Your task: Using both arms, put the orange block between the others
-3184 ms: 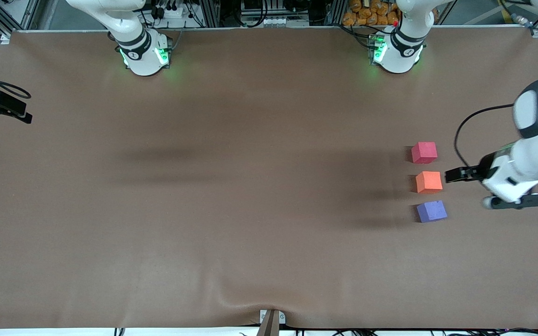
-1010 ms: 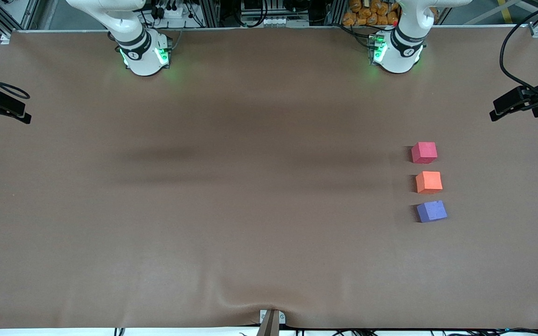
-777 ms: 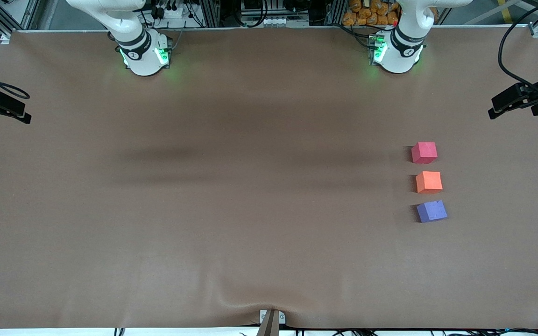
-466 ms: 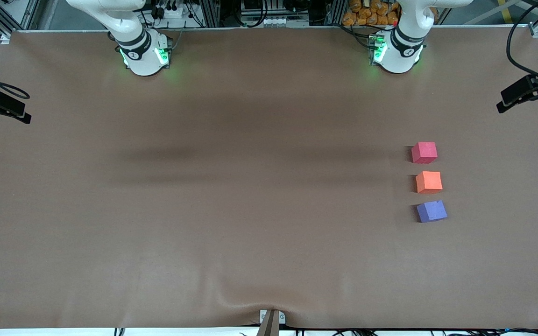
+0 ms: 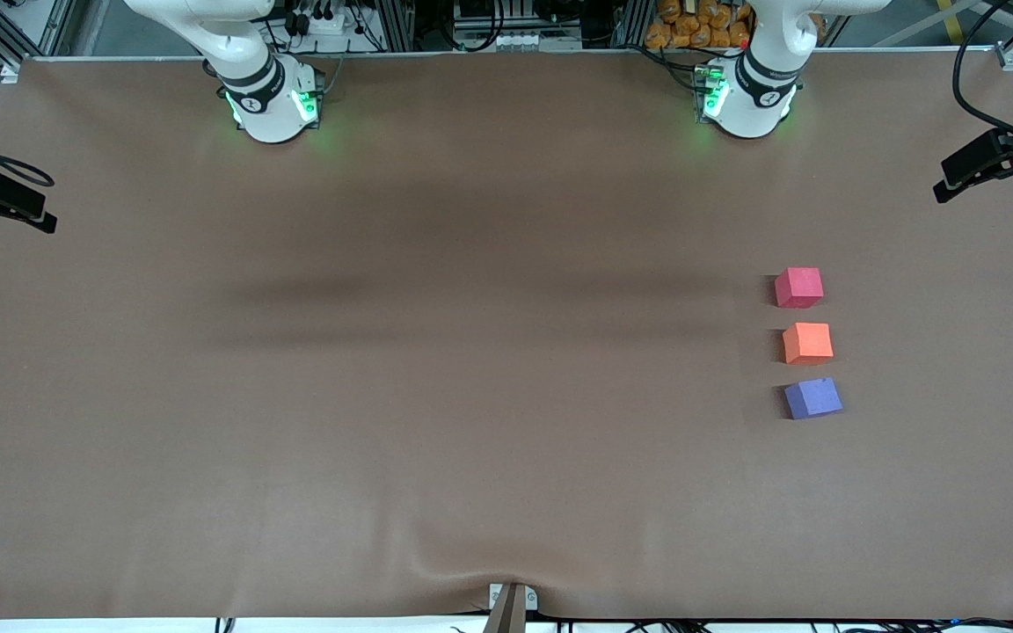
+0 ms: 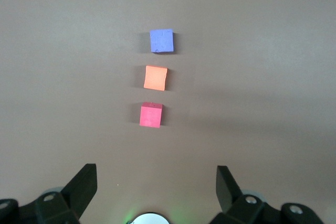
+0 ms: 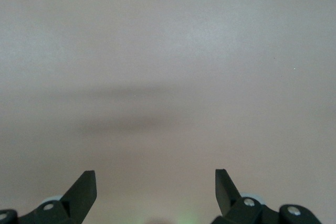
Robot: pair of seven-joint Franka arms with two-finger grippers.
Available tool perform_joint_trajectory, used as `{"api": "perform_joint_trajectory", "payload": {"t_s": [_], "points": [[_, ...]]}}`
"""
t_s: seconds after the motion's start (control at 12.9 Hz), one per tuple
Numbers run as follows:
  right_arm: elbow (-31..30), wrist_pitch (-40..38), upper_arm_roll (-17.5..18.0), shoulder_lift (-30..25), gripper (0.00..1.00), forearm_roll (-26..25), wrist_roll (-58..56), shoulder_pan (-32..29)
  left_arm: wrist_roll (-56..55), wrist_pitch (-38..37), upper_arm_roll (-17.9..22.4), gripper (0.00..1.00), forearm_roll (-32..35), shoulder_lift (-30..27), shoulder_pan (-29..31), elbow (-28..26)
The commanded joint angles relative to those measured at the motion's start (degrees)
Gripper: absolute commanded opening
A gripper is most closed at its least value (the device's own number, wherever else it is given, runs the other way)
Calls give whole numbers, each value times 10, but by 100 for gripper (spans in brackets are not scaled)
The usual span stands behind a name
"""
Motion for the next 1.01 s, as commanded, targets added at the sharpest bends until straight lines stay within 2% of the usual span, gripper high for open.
{"api": "perform_joint_trajectory", "payload": {"t_s": [0.0, 0.93], "points": [[-2, 4, 1, 2, 100, 5, -7, -6, 8, -3, -3, 100, -7, -5, -6, -6], [-1, 4, 2, 4, 100, 5, -8, -7, 7, -3, -8, 100, -1, 12, -1, 8]]}}
